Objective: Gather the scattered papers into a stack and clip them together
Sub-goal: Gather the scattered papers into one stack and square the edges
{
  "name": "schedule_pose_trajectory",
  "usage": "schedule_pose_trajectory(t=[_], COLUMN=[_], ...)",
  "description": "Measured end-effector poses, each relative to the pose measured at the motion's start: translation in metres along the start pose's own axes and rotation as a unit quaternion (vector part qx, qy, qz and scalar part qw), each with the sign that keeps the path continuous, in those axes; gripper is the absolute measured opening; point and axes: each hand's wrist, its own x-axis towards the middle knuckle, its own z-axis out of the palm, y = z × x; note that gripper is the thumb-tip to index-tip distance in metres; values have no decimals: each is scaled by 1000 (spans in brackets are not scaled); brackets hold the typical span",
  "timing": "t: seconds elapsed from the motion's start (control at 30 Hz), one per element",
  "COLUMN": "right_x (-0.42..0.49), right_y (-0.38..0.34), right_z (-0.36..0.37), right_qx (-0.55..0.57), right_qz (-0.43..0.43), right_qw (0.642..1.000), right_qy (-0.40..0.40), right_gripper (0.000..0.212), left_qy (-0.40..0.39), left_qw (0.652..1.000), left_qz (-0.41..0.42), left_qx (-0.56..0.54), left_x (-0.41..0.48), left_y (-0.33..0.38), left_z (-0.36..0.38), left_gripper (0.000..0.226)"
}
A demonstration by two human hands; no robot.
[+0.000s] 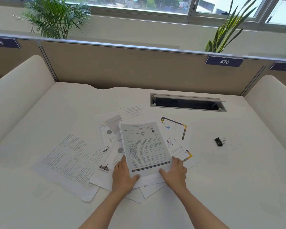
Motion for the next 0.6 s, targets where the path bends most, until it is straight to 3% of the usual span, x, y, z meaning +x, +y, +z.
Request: schedule_pose_trajectory(t=[0.23, 0.37, 0.47, 0.53, 0.6], right_x=[14, 20, 23, 24, 25], right_y=[-1, 1, 6, 10, 16], right_z=[-2, -8, -11, -15, -20], right_qx=[62, 207, 221, 243, 273], right_qz=[11, 45, 47, 51, 60], right_qw=[998, 976, 973, 968, 960], right_qy=[-26, -40, -55, -46, -34], right_gripper=[86, 56, 33, 26, 22], left_qy=[12, 33, 64, 98, 120], left_qw=[995, 989, 989, 989, 990], left_qz=[-24, 16, 21, -4, -64], left_qx=[-101, -140, -135, -108, -29], left_x=[-6, -6, -7, -3, 3], left_y=[6, 10, 9, 3, -8], left_z=[1, -4, -10, -17, -25], left_gripper=[116, 107, 89, 75, 76])
